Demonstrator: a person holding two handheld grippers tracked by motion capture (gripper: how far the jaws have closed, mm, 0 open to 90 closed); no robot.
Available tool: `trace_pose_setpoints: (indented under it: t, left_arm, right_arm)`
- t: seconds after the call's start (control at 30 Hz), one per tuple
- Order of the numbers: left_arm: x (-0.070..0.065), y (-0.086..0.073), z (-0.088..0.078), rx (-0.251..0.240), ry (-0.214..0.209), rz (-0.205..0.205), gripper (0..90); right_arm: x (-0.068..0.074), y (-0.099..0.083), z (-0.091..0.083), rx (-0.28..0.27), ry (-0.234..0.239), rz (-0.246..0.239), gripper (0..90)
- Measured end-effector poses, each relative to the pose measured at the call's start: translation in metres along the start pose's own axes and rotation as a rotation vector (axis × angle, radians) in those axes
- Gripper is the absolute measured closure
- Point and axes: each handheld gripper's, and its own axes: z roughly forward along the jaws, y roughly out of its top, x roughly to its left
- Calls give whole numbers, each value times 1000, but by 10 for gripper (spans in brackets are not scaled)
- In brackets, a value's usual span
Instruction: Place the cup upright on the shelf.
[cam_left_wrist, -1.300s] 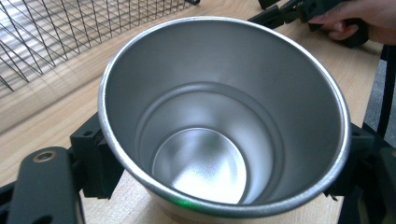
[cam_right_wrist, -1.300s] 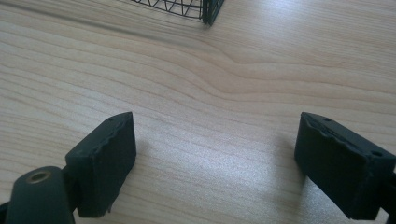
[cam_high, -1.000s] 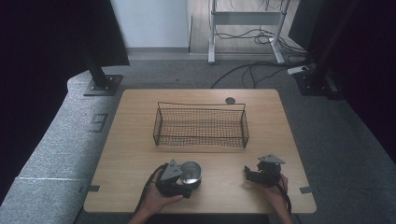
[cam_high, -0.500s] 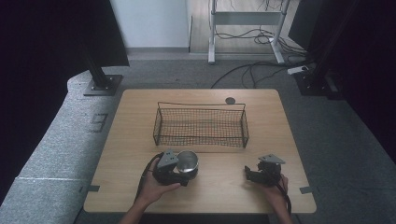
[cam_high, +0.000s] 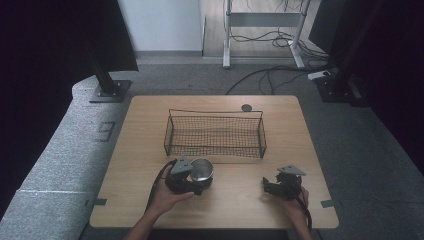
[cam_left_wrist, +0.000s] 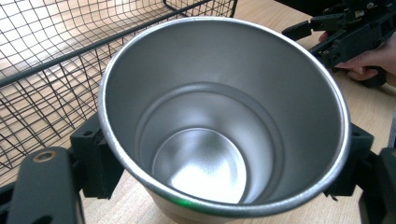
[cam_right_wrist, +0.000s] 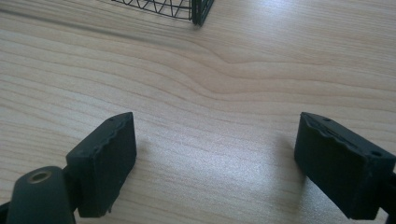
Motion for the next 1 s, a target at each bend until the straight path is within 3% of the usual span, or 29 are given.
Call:
trace_pose_setpoints:
  t: [1.0]
  left_arm:
    - [25, 24, 0, -10, 6, -13, 182]
  right_arm:
    - [-1, 0, 0, -1, -10, 6, 129]
